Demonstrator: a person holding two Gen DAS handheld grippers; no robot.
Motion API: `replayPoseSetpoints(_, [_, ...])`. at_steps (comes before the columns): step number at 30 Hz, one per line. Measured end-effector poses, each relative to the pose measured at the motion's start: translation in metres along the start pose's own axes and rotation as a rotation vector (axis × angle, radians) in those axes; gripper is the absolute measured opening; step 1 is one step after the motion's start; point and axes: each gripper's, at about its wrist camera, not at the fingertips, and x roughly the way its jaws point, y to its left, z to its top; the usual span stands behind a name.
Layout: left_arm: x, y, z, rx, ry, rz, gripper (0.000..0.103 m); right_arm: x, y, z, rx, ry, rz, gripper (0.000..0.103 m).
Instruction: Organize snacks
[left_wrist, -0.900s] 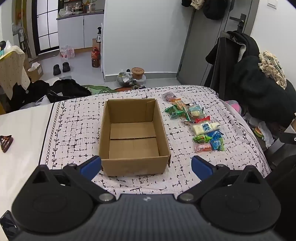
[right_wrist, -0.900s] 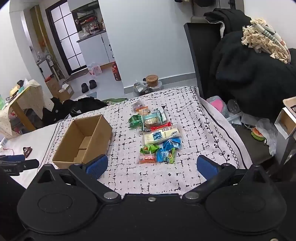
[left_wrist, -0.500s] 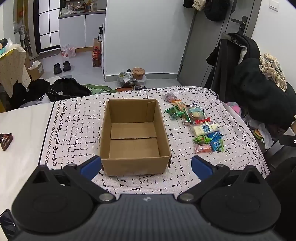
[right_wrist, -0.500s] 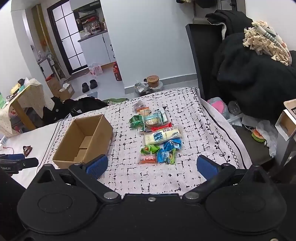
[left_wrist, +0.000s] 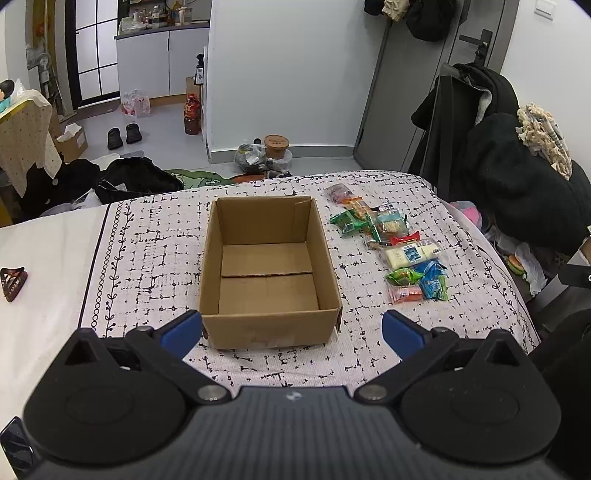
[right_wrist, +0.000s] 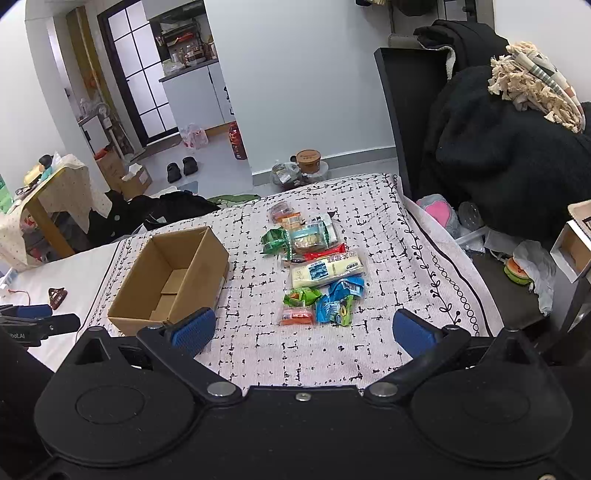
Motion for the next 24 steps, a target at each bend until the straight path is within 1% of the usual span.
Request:
replayPoseSetpoints(10, [0.0006, 0.0009, -0.0007, -0.004, 0.000, 0.007, 0.103, -0.0006, -0.0003, 0.0000, 0.004, 0.006, 0.005, 0.103])
replayPoseSetpoints(24, [-0.0034, 0.0007, 0.0002, -0.002, -0.009, -0.002, 0.103, -0.0014, -0.0007, -0.0002, 0.004, 0.005, 0.008, 0.103])
